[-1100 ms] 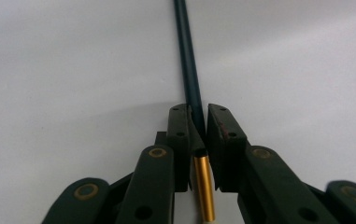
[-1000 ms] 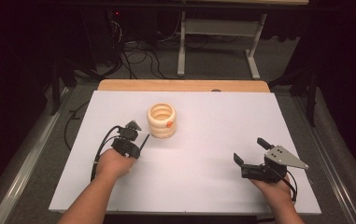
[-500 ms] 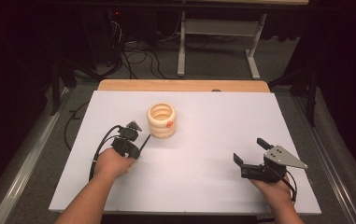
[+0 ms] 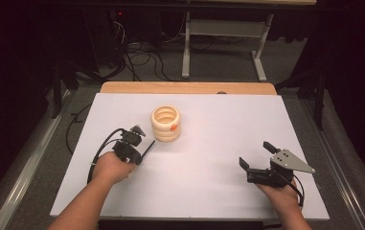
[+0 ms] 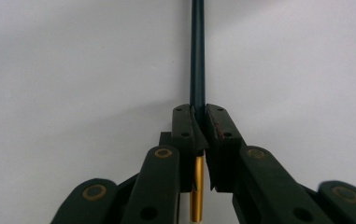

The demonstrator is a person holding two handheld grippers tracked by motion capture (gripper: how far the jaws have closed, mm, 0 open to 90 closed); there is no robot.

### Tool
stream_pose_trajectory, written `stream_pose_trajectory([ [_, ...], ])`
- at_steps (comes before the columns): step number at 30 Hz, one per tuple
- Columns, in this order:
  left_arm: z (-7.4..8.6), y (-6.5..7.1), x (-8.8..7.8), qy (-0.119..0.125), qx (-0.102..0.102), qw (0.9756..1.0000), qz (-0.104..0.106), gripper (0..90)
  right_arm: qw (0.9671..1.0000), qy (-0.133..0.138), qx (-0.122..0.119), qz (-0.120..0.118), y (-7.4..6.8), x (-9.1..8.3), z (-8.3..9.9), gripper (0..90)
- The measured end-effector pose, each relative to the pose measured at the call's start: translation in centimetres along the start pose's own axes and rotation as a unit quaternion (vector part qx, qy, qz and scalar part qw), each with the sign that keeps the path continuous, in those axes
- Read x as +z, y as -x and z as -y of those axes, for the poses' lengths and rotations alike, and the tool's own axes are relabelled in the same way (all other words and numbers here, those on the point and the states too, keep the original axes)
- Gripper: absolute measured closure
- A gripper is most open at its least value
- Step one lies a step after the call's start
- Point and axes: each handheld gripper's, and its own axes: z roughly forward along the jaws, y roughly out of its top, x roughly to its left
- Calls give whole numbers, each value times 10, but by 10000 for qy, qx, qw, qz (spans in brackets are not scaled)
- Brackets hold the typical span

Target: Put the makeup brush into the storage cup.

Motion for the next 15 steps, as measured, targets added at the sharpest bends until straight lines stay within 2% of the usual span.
stream_pose_trajectory([
  [3, 1, 4, -5, 0, 163, 9999, 39, 832, 10000, -13, -9, 2, 0, 0, 0, 20],
  [5, 1, 6, -7, 33, 179, 9998, 52, 832, 10000, -12, -14, 2, -1, 0, 0, 20],
  [7, 1, 10, -11, 18, 376, 9993, 52, 832, 10000, -18, -12, -1, -1, 0, 0, 20],
  [9, 1, 10, -12, 6, 403, 9992, 49, 831, 10000, -3, -26, -7, -1, 0, 0, 20],
  [10, 1, 13, -14, 8, 490, 9988, 69, 832, 10000, 0, -32, -7, -1, 0, 0, 20],
  [15, 0, 20, -21, 7, 674, 9976, 134, 832, 10000, -6, -32, -9, -1, 0, 0, 22],
])
